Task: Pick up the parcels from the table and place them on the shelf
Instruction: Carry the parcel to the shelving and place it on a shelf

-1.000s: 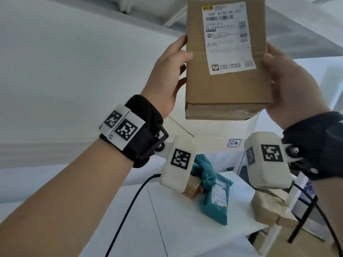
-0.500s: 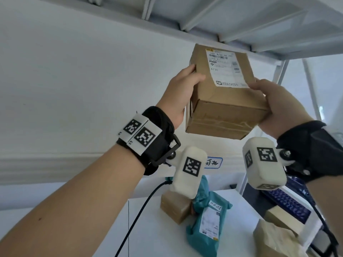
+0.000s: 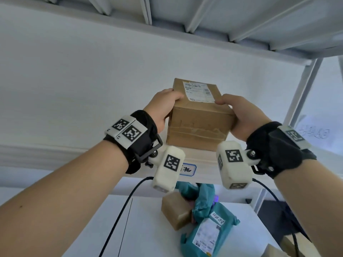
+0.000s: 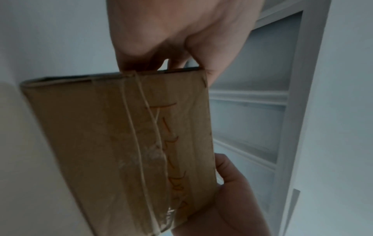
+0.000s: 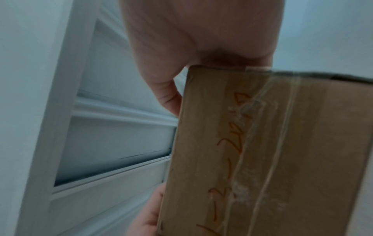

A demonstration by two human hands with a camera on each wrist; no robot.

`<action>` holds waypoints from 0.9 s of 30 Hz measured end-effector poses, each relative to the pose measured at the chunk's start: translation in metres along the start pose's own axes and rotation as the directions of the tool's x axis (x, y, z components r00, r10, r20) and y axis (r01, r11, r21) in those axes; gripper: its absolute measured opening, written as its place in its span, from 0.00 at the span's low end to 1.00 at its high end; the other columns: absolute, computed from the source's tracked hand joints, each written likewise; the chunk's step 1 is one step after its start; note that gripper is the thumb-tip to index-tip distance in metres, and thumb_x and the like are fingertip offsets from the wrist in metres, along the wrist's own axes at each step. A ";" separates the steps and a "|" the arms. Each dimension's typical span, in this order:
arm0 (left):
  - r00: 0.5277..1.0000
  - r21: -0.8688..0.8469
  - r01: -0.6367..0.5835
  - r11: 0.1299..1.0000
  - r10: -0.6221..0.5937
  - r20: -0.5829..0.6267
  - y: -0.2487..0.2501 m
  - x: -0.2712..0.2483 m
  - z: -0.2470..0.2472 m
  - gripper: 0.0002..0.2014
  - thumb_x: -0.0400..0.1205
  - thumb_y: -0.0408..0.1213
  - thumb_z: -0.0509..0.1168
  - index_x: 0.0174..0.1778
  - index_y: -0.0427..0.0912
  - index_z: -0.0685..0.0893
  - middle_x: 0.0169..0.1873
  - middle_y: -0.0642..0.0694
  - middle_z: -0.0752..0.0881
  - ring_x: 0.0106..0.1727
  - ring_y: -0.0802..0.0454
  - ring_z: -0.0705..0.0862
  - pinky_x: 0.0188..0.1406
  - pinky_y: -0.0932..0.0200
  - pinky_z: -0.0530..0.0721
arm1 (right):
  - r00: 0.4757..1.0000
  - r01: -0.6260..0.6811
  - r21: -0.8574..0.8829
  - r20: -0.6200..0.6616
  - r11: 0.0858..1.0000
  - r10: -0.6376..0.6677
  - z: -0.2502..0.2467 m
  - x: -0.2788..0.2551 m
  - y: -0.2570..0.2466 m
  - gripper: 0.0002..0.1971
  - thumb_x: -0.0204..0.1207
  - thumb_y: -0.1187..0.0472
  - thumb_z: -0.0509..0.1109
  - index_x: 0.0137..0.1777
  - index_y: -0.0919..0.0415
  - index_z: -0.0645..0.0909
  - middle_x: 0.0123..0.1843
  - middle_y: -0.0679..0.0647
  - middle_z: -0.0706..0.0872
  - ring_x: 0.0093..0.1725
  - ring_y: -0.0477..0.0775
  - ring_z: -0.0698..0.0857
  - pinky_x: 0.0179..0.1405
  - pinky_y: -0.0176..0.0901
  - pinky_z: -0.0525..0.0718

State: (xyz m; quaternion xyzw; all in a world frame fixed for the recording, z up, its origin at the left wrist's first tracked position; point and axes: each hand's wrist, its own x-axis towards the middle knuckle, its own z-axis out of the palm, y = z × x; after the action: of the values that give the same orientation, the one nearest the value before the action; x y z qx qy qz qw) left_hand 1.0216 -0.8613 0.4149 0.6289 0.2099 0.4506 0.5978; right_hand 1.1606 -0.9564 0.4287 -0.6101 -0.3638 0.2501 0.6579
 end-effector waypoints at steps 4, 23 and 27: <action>0.995 0.064 0.083 0.995 -0.079 -0.063 -0.001 0.000 0.002 0.10 0.82 0.36 0.61 0.55 0.39 0.84 0.49 0.43 0.85 0.45 0.49 0.81 0.47 0.57 0.78 | 0.998 -0.043 0.030 0.055 0.999 0.041 0.001 0.007 0.009 0.15 0.68 0.60 0.72 0.55 0.61 0.84 0.57 0.58 0.88 0.50 0.59 0.84 0.49 0.51 0.88; 0.983 0.117 0.155 0.981 -0.141 -0.121 -0.003 0.004 -0.001 0.09 0.82 0.33 0.60 0.34 0.42 0.77 0.34 0.46 0.75 0.33 0.51 0.75 0.35 0.59 0.75 | 0.993 -0.077 -0.027 0.092 0.997 0.079 0.005 0.017 0.026 0.05 0.73 0.51 0.65 0.40 0.50 0.79 0.37 0.48 0.82 0.31 0.50 0.79 0.41 0.45 0.77; 0.981 0.155 0.162 0.975 -0.142 -0.129 -0.002 0.003 -0.001 0.11 0.82 0.33 0.59 0.33 0.42 0.76 0.32 0.47 0.74 0.32 0.52 0.75 0.34 0.60 0.75 | 0.992 -0.083 -0.039 0.095 0.996 0.086 0.004 0.012 0.024 0.05 0.74 0.51 0.65 0.40 0.50 0.77 0.37 0.48 0.80 0.33 0.50 0.78 0.44 0.46 0.79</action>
State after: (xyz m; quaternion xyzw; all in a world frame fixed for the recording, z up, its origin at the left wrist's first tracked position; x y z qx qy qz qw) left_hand 1.0227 -0.8583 0.4137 0.6307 0.3285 0.4206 0.5633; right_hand 1.1676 -0.9411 0.4068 -0.6237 -0.3733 0.3006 0.6176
